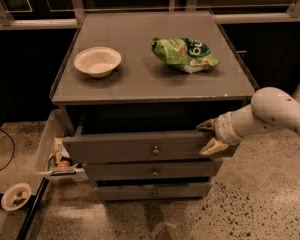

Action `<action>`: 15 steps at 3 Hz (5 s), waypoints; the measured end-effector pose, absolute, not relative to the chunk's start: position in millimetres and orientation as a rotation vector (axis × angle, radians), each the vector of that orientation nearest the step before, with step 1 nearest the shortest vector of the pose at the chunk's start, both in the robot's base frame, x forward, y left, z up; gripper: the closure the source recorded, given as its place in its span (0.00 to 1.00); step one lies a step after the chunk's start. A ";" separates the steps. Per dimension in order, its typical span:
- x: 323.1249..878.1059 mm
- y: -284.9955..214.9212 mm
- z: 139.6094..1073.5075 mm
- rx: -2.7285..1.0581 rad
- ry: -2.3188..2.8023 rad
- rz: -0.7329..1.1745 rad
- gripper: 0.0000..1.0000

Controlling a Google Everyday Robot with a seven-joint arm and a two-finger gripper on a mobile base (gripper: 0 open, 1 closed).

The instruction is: Open top drawer

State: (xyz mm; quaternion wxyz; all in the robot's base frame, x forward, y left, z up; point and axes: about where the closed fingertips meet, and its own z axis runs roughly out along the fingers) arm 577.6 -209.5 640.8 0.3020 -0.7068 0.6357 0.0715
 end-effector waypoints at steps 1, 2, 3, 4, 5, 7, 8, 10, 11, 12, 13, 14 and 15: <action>555.4 -213.6 634.8 -1.875 1.683 0.234 0.00; 531.7 -219.0 635.8 -1.880 1.668 0.258 0.13; 514.3 -223.7 635.8 -1.877 1.661 0.281 0.36; 503.4 -223.8 637.7 -1.881 1.647 0.296 0.60; 491.8 -226.4 641.3 -1.881 1.634 0.309 0.83; 480.2 -230.4 655.2 -1.883 1.623 0.312 0.87; 480.2 -230.4 662.6 -1.883 1.623 0.312 0.64; 481.3 -228.7 663.7 -1.884 1.625 0.326 0.17; 482.4 -226.2 657.6 -1.888 1.633 0.354 0.00; 482.9 -216.4 630.4 -1.891 1.647 0.440 0.00; 482.9 -214.6 630.3 -1.889 1.643 0.455 0.00; 482.9 -214.6 630.2 -1.889 1.643 0.456 0.18; 482.0 -214.3 629.7 -1.891 1.644 0.453 0.42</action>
Offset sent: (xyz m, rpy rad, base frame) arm -0.0805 -0.0227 0.0025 0.0468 0.0265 0.0455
